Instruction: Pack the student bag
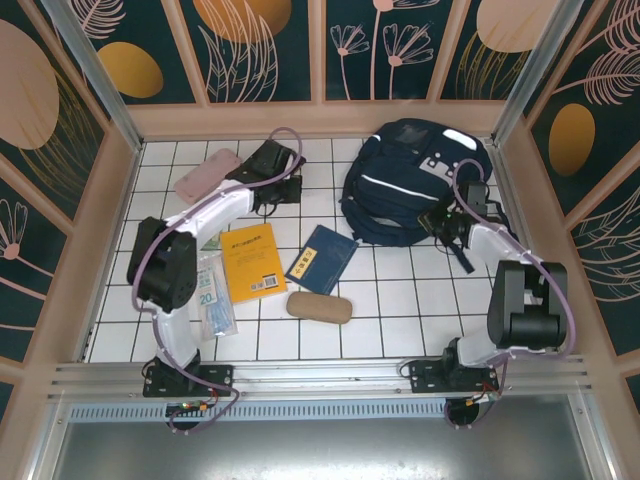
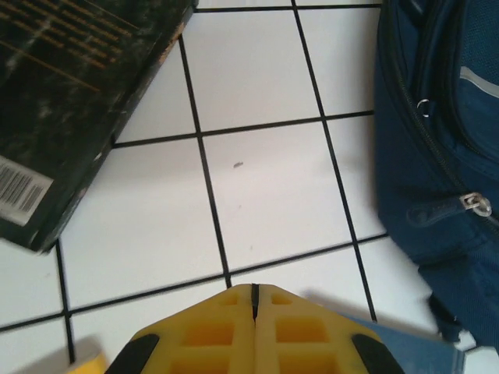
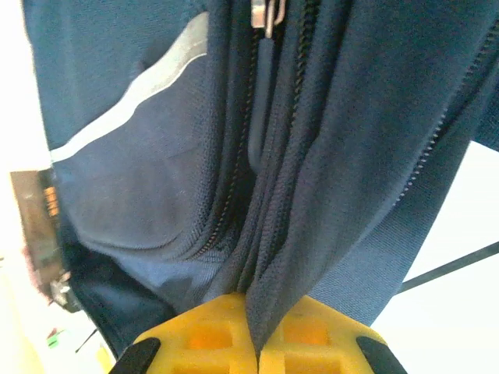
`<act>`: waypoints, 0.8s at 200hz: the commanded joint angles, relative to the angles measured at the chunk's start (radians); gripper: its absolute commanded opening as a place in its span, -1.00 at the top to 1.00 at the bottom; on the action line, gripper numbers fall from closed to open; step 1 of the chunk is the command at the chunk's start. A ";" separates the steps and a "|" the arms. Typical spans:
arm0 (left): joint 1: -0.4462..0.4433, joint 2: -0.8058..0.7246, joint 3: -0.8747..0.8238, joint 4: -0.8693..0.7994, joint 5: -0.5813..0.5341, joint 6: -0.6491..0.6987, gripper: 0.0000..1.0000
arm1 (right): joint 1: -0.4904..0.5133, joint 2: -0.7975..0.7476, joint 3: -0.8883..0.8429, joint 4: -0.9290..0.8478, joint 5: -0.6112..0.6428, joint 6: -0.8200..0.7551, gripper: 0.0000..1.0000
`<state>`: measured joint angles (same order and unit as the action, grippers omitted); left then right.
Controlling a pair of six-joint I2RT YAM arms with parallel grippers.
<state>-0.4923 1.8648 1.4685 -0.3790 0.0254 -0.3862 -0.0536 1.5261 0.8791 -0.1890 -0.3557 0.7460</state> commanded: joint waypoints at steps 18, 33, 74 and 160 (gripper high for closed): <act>-0.074 -0.054 -0.071 0.060 0.103 -0.016 1.00 | -0.085 0.093 0.154 0.100 0.125 -0.102 1.00; -0.074 -0.038 -0.080 0.086 0.146 -0.025 0.79 | -0.089 0.103 0.170 0.074 0.134 -0.115 0.76; -0.075 0.045 -0.020 0.131 0.251 0.003 0.32 | -0.074 0.010 0.094 0.050 0.136 -0.101 0.01; -0.075 0.295 0.154 0.313 0.542 -0.134 0.01 | 0.198 -0.170 -0.041 0.016 0.267 -0.026 -0.04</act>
<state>-0.5694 2.0983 1.5696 -0.1532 0.4606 -0.4458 0.0956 1.3674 0.8639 -0.2203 -0.1314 0.6762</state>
